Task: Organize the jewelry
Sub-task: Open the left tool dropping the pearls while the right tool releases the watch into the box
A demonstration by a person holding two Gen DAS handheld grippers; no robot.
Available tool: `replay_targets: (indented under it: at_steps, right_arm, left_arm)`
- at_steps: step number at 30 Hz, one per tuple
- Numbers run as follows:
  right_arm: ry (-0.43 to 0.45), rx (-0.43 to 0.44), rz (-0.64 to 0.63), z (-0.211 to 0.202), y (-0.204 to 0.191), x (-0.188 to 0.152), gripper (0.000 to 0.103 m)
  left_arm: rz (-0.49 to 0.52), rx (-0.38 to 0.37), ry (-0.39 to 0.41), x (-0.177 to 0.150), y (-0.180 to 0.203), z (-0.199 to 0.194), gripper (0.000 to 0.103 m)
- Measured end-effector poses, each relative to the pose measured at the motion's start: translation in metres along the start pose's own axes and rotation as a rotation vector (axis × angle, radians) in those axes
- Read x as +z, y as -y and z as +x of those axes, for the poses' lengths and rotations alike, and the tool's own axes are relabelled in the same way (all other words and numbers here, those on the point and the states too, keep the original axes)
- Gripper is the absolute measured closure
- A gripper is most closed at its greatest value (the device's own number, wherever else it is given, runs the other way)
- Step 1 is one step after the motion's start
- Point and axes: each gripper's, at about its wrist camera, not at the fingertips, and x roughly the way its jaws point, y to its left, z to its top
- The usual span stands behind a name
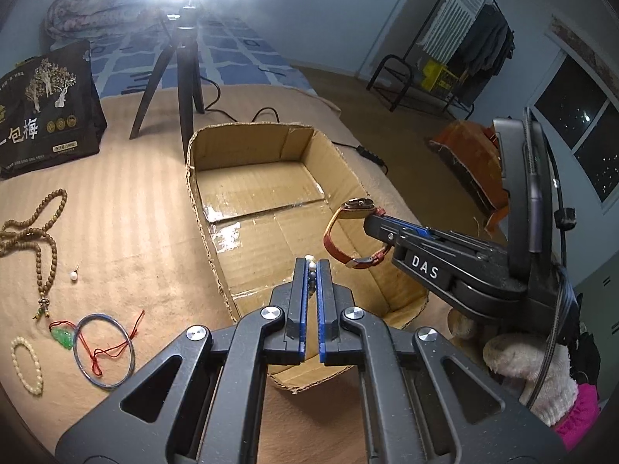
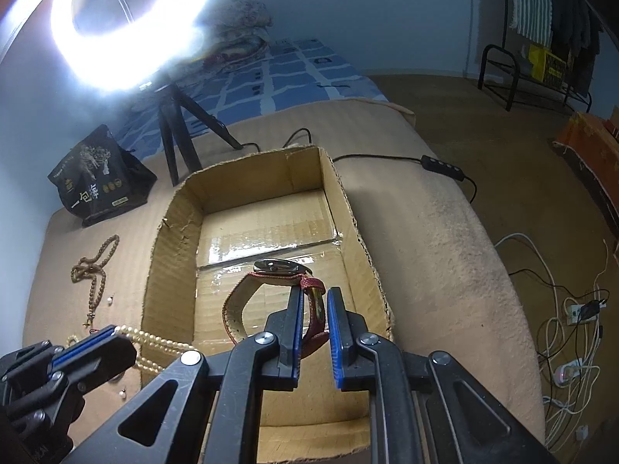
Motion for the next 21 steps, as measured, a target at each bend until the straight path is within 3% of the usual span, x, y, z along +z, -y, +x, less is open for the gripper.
replay_targets:
  at_steps: [7,10,11,13,14,15,21]
  right_arm:
    - [-0.021,-0.003,0.011,0.009,0.005,-0.001,0.092]
    - [-0.015,0.002,0.018,0.008,0.007,-0.001,0.082]
    - [-0.008,-0.002,0.019,0.007,0.007,0.000,0.071]
    - [0.007,-0.004,0.020,0.003,0.007,0.001,0.053]
    - [0.015,-0.008,0.022,0.001,0.007,0.002,0.041]
    - [0.025,-0.015,0.023,-0.001,0.007,0.003,0.032]
    - [0.048,-0.019,0.049,-0.011,0.010,0.007,0.019]
  left_arm:
    - [0.011,0.008,-0.025,-0.004,-0.001,0.008,0.102]
    - [0.014,0.015,-0.032,-0.004,-0.001,0.009,0.102]
    - [0.017,0.019,-0.036,-0.004,-0.002,0.010,0.100]
    - [0.025,0.033,-0.042,-0.004,-0.001,0.009,0.077]
    - [0.028,0.045,-0.036,-0.005,0.000,0.009,0.056]
    - [0.031,0.051,-0.030,-0.005,0.000,0.008,0.047]
    - [0.038,0.075,-0.025,-0.008,-0.002,0.002,0.047]
